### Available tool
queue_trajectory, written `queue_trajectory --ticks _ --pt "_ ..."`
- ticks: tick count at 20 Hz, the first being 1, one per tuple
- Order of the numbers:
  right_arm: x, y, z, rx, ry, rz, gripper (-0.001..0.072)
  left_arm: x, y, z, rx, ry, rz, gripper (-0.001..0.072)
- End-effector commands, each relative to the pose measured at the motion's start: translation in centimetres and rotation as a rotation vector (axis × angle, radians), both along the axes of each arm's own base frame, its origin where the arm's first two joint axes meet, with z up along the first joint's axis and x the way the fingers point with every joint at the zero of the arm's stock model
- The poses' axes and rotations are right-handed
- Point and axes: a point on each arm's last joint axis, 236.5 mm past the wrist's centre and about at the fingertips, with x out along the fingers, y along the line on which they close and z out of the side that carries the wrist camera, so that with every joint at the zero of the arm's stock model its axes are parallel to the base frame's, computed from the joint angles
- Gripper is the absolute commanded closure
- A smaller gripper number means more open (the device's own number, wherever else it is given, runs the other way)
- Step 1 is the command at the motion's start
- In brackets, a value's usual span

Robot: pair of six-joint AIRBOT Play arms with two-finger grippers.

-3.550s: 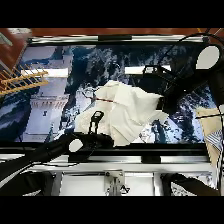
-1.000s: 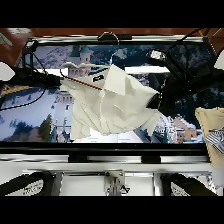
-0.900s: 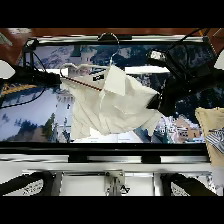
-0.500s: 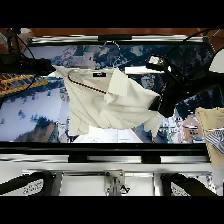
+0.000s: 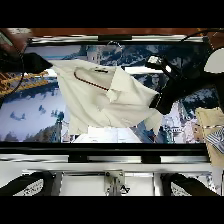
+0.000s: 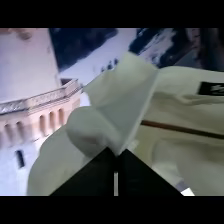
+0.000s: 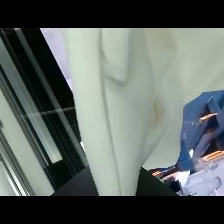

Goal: Fold the shirts.

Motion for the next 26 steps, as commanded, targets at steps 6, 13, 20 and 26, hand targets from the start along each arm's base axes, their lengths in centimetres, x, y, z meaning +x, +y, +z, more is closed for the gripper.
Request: queue_trajectory --ticks 6,13,20,26 --pt "2.5 1.7 1.4 0.039 -0.044 -0.162 0.0646 -10.5 -15.9 4.5 -0.147 -0.077 -0.424 0.0653" --pt "1.1 2.7 8.5 0.110 -0.121 -0.177 0.0646 -9.8 -10.5 -3.0 0.239 0.063 -0.305 0.0637" --pt "-1.8 4.2 7.6 0.025 -0.082 -0.132 0.0646 -6.5 -10.6 9.5 0.069 -0.322 -0.175 0.0157" --pt "-2.1 4.8 7.6 0.024 -0.077 -0.135 0.0646 -3.4 -14.2 10.3 -0.010 -0.410 -0.167 0.0156"
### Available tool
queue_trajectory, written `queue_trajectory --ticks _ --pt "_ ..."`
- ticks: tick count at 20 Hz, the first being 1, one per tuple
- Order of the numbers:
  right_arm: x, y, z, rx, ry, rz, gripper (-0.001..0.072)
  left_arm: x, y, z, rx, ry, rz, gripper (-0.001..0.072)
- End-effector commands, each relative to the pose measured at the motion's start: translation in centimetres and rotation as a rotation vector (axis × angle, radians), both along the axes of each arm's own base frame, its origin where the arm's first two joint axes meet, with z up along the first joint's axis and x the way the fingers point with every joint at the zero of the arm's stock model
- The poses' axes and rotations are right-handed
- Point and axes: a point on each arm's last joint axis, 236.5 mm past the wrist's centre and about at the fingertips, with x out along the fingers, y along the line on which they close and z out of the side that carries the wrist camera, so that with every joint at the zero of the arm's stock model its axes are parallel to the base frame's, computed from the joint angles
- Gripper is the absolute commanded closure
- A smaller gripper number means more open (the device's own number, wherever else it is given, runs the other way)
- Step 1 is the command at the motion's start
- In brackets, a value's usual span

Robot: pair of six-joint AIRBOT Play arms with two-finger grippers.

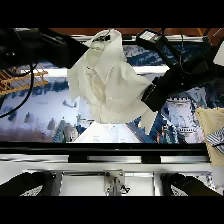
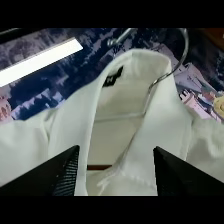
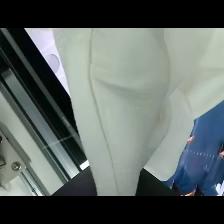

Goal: Fold the shirts.

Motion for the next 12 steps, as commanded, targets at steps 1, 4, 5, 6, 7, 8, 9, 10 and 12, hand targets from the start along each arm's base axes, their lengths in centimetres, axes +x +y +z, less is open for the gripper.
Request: queue_trajectory --ticks 1,4,5,6,7,8,9,10,12 --pt "-0.2 0.2 0.0 -0.003 0.002 -0.004 0.0646 2.3 -2.6 0.7 -0.060 -0.067 0.001 0.0156" --pt "0.2 0.0 0.0 -0.007 -0.007 -0.021 0.0646 3.4 -5.0 -0.3 -0.078 -0.074 -0.016 0.0156" --pt "0.2 0.0 0.0 -0.006 -0.007 -0.025 0.0646 3.5 -5.6 -0.6 -0.082 -0.076 -0.022 0.0156" --pt "0.3 0.0 0.0 -0.005 -0.006 -0.028 0.0646 3.6 -6.1 -0.9 -0.081 -0.078 -0.029 0.0157" --pt "0.3 0.0 0.0 -0.005 -0.006 -0.029 0.0646 3.7 -6.5 -1.2 -0.079 -0.073 -0.034 0.0166" --pt "0.3 0.0 0.0 -0.005 -0.007 -0.029 0.0646 3.8 -6.8 -1.6 -0.074 -0.066 -0.036 0.0167" --pt "0.3 0.0 0.0 -0.005 -0.007 -0.029 0.0646 4.1 -7.0 -2.1 -0.069 -0.058 -0.036 0.0176" --pt "0.3 0.0 0.0 -0.004 -0.007 -0.029 0.0646 4.4 -7.2 -2.7 -0.062 -0.051 -0.035 0.0309" --pt "0.2 0.0 0.0 -0.004 0.002 -0.039 0.0646 5.3 -7.3 -3.6 -0.048 -0.049 -0.028 0.0650"
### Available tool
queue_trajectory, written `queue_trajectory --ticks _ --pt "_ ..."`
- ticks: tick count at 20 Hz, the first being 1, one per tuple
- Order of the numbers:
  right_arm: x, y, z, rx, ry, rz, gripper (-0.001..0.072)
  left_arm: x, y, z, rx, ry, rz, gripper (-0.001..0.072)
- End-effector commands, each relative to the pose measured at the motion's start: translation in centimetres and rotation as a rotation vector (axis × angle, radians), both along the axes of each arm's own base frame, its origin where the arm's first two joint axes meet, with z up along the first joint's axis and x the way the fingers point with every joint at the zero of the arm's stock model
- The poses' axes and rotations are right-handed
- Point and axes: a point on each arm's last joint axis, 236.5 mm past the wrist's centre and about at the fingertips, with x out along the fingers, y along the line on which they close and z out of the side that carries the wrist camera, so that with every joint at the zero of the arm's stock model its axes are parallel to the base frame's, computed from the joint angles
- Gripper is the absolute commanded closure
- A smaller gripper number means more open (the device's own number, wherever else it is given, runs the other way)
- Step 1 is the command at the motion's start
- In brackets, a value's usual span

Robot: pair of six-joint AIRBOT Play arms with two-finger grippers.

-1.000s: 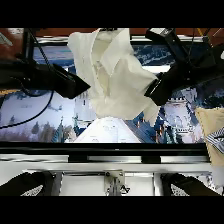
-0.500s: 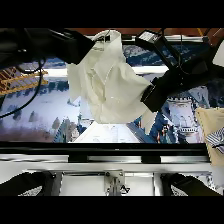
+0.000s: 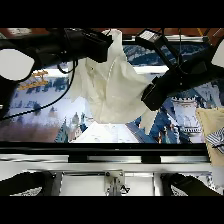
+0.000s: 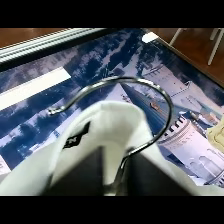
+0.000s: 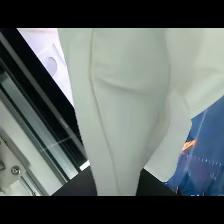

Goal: Fold the shirts.

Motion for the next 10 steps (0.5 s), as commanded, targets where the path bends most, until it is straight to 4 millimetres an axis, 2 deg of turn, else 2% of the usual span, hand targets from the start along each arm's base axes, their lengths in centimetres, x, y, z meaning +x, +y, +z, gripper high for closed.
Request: queue_trajectory --ticks 1,5,6,7,8,10 --pt "-0.1 0.0 0.0 0.001 0.007 -0.009 0.0645 1.4 -0.4 -1.0 0.004 -0.004 0.009 0.0652" --pt "-0.4 0.8 0.4 0.037 0.011 0.008 0.0628 3.3 1.9 1.2 -0.036 -0.073 0.077 0.0653" --pt "-0.5 1.4 0.7 0.067 0.013 0.016 0.0600 3.4 2.5 1.7 -0.045 -0.084 0.088 0.0653" --pt "-0.6 2.2 1.2 0.106 0.012 0.021 0.0488 3.5 2.9 2.0 -0.049 -0.090 0.096 0.0653" --pt "-0.5 3.0 1.7 0.145 0.005 0.026 0.0438 3.6 3.2 2.4 -0.056 -0.099 0.103 0.0653" --pt "0.0 3.9 2.5 0.196 -0.020 0.025 0.0438 3.5 3.9 3.5 -0.072 -0.120 0.114 0.0654"
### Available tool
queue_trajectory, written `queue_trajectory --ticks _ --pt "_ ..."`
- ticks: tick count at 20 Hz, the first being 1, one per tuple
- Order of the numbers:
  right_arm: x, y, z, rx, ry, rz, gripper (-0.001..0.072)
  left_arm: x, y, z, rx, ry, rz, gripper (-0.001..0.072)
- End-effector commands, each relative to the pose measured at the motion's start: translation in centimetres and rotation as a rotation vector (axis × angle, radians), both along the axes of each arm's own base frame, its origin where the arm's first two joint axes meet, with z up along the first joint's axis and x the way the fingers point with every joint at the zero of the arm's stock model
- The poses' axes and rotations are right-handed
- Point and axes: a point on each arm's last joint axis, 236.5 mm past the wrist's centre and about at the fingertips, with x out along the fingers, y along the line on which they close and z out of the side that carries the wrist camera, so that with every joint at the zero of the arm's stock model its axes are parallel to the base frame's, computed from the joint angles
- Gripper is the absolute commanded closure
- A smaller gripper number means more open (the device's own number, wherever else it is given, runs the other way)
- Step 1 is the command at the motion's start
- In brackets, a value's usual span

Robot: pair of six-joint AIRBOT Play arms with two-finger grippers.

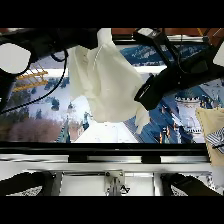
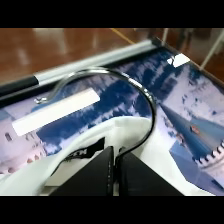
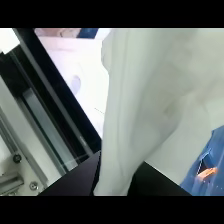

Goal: Fold the shirts.

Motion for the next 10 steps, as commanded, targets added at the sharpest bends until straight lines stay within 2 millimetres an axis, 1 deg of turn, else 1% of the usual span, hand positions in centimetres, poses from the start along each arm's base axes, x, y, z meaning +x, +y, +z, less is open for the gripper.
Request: queue_trajectory --ticks 1,2,4,7,8,9,10 --pt "0.6 1.9 1.6 0.106 -0.032 -0.004 0.0413 0.0 1.2 1.6 -0.029 -0.032 0.019 0.0654" --pt "1.0 2.1 1.8 0.115 -0.046 -0.011 0.0395 0.0 1.6 2.1 -0.034 -0.040 0.026 0.0654" --pt "1.9 2.4 2.5 0.143 -0.084 -0.028 0.0394 -0.4 2.0 2.6 -0.038 -0.046 0.028 0.0654" --pt "3.9 3.1 4.1 0.204 -0.174 -0.062 0.0397 -0.8 2.3 3.3 -0.045 -0.058 0.028 0.0654" --pt "4.3 3.2 4.5 0.217 -0.192 -0.071 0.0441 -0.9 2.3 3.4 -0.046 -0.060 0.028 0.0654" --pt "4.5 3.3 4.6 0.221 -0.203 -0.072 0.0615 -0.9 2.4 3.5 -0.046 -0.062 0.029 0.0654" --pt "4.6 3.2 4.7 0.218 -0.211 -0.068 0.0640 -1.0 2.5 3.5 -0.045 -0.061 0.030 0.0654"
